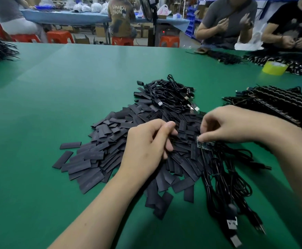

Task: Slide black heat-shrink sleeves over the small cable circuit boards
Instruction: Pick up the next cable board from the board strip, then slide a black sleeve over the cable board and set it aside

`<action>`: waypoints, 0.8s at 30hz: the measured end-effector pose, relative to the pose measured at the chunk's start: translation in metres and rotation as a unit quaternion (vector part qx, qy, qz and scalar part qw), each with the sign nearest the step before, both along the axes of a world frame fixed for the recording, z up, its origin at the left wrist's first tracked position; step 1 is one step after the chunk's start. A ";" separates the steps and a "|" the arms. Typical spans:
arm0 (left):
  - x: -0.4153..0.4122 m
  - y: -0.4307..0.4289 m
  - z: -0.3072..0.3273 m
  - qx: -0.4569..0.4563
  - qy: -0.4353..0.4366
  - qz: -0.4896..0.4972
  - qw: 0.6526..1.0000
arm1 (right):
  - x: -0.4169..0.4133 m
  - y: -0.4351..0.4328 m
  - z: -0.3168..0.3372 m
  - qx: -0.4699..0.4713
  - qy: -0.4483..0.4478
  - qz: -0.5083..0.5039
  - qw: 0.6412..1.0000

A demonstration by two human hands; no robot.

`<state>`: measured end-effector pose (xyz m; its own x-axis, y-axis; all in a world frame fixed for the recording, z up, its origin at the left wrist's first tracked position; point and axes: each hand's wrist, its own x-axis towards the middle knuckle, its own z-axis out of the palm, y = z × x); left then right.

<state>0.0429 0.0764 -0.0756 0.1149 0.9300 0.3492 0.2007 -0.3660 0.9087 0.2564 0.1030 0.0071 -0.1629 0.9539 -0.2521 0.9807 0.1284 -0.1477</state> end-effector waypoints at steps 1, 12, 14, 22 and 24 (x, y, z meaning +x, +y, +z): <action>0.000 0.000 0.000 0.006 0.003 -0.003 1.000 | 0.003 -0.005 -0.004 0.000 -0.017 -0.008 1.000; 0.002 -0.005 0.004 0.031 0.032 -0.027 0.999 | 0.012 -0.019 -0.005 0.055 0.086 0.010 0.995; 0.004 -0.006 0.005 0.036 0.063 -0.024 0.997 | 0.008 -0.019 -0.001 0.074 0.127 0.037 0.988; 0.002 0.001 0.005 -0.042 -0.011 -0.071 0.997 | -0.009 -0.022 -0.018 0.065 0.321 0.082 0.941; 0.001 0.001 0.004 -0.058 -0.039 -0.083 0.994 | -0.009 -0.021 -0.026 0.065 0.376 0.085 0.921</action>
<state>0.0437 0.0777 -0.0713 0.2474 0.9349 0.2547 0.0726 -0.2800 0.9573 0.2472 0.0821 -0.0190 -0.3940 0.9129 0.1069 0.5720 0.3346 -0.7489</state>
